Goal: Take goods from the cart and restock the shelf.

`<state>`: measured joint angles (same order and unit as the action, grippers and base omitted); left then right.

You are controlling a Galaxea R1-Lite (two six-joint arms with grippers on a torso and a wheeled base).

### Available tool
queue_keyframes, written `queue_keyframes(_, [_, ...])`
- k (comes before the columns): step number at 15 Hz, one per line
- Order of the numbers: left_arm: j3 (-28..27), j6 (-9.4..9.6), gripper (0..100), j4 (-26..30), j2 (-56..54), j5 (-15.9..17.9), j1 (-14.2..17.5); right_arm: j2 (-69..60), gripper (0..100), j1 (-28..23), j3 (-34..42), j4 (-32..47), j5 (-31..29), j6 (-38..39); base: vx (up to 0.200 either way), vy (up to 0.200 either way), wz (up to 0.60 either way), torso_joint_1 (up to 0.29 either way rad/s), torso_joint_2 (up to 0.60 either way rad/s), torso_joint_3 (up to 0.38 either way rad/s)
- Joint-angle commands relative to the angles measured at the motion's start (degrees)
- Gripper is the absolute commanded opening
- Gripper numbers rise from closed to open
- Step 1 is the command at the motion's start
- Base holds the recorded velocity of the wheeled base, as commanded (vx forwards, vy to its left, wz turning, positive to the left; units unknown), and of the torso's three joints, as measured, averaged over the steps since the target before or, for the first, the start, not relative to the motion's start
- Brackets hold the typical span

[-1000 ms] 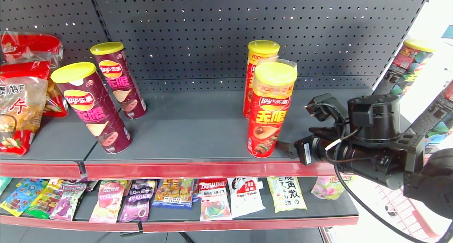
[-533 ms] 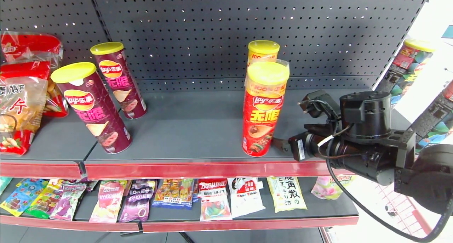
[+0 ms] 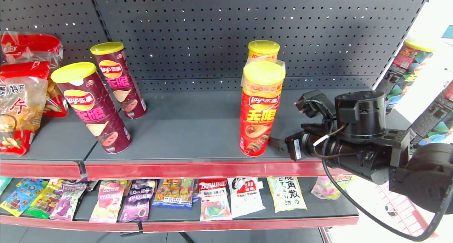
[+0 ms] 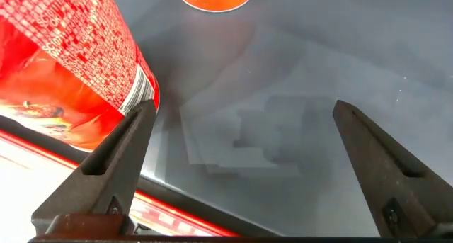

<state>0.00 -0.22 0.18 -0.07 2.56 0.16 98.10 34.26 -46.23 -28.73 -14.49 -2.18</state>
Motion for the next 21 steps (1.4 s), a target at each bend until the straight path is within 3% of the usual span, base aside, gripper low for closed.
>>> queue_keyframes(1, [0.0,-0.04,100,0.0,0.1,0.0,0.0,-0.1,100,0.0,0.1,0.0,0.0,0.0,0.000,0.000,0.00,0.000,0.00,0.000])
queue_keyframes(8, [0.0,-0.04,100,0.0,0.1,0.0,0.0,-3.3,100,-0.3,2.4,0.1,0.0,0.1,0.000,0.000,0.00,0.000,0.00,0.000])
queue_keyframes(17, [0.0,-0.04,100,0.0,0.1,0.0,0.0,-51.7,100,-0.9,37.0,1.0,4.5,0.1,0.000,0.000,0.00,0.000,0.00,0.000])
queue_keyframes(18, [0.0,-0.04,100,0.0,0.1,0.0,0.0,-57.1,100,-3.0,38.9,3.9,4.8,0.1,0.000,0.000,0.00,0.000,0.00,0.000])
queue_keyframes(19, [0.0,-0.04,100,0.0,0.1,0.0,0.0,-64.9,100,-8.4,38.8,13.9,7.0,0.0,0.000,0.000,0.00,0.000,0.00,0.000])
queue_keyframes(21, [0.0,-0.04,100,0.0,0.1,0.0,0.0,-76.2,100,-18.3,35.9,30.8,18.2,0.1,0.000,0.000,0.00,0.000,0.00,0.000])
